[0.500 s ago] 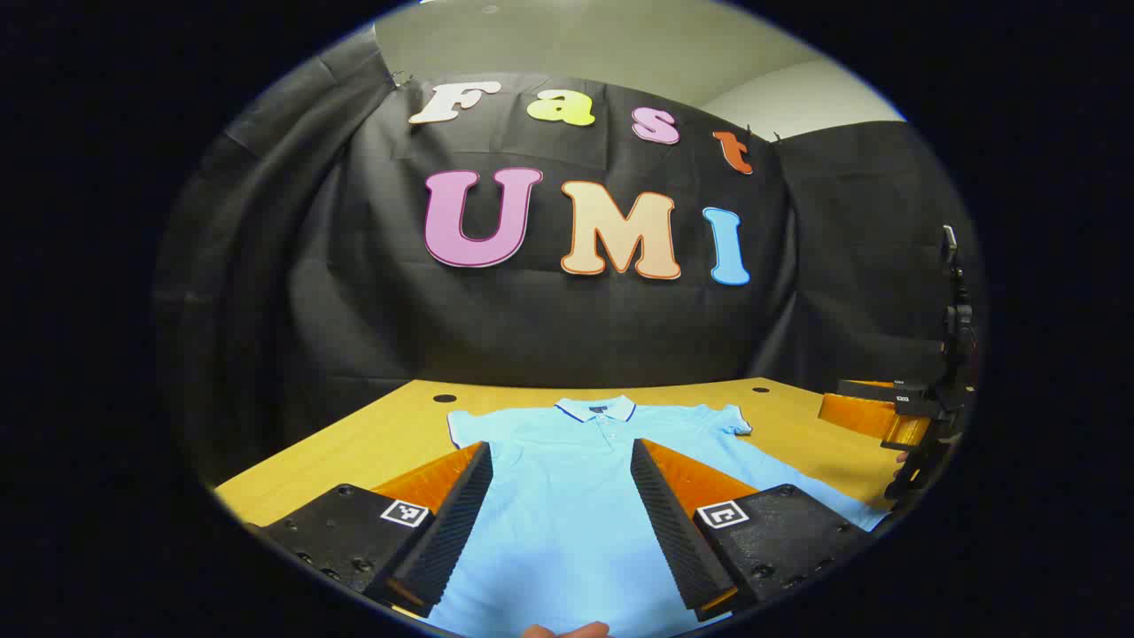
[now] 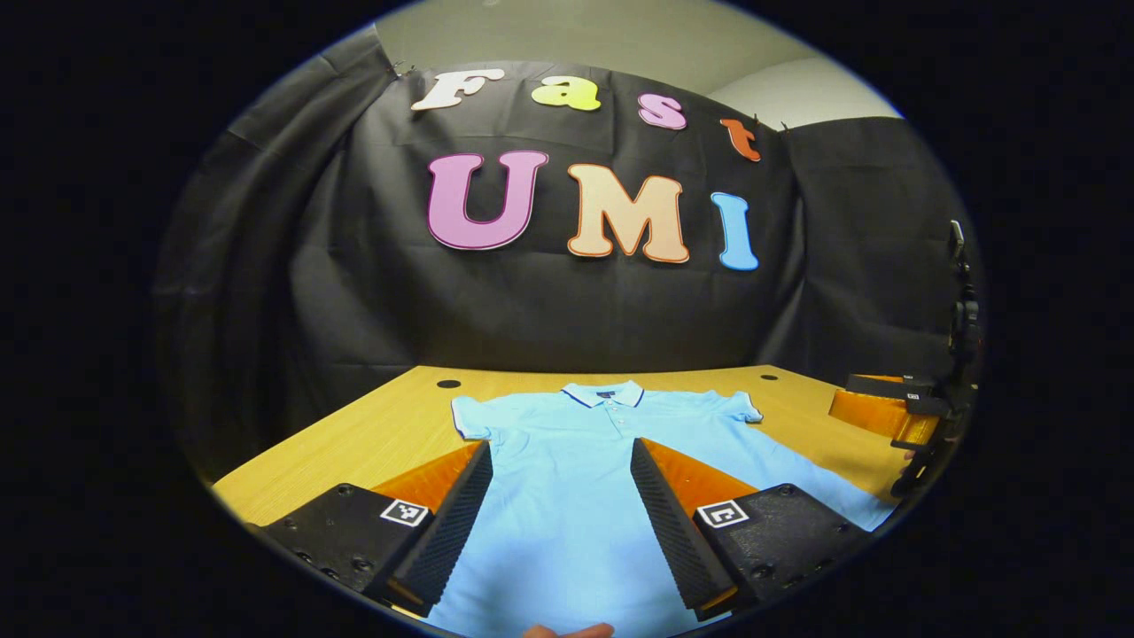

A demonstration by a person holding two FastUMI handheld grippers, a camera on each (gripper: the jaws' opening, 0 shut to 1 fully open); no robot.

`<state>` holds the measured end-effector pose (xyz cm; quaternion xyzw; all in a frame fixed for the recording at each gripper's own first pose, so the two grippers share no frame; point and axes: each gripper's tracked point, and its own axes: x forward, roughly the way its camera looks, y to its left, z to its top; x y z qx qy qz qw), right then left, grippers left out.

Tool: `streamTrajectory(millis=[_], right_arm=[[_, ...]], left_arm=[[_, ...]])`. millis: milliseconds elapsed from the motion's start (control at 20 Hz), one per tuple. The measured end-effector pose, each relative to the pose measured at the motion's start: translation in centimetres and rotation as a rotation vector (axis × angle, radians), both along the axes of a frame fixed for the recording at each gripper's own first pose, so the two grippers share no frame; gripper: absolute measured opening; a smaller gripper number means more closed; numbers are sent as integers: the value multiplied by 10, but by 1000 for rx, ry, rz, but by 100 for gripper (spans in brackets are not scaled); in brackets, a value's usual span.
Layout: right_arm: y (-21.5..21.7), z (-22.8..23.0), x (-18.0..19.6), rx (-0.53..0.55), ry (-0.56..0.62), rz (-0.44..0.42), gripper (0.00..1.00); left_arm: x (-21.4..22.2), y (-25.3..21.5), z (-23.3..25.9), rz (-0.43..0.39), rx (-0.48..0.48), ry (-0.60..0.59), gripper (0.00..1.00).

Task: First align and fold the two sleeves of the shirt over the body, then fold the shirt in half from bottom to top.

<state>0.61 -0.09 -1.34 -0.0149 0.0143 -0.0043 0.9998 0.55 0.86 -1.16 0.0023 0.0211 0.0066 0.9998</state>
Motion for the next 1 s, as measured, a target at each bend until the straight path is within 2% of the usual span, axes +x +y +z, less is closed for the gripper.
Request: streamTrajectory(millis=[450,650,850,1000], right_arm=[[-8,-20,2,-10,55,-12,98],[-31,-24,6,-48,85,-56,98],[-56,-5,34,-7,155,-58,99],[-87,11,68,20,206,-72,99]], left_arm=[[0,3,-2,-1,-2,10,94],[2,8,-4,9,-9,15,94],[3,5,-13,-9,-42,53,94],[2,7,-12,-21,-86,59,94]])
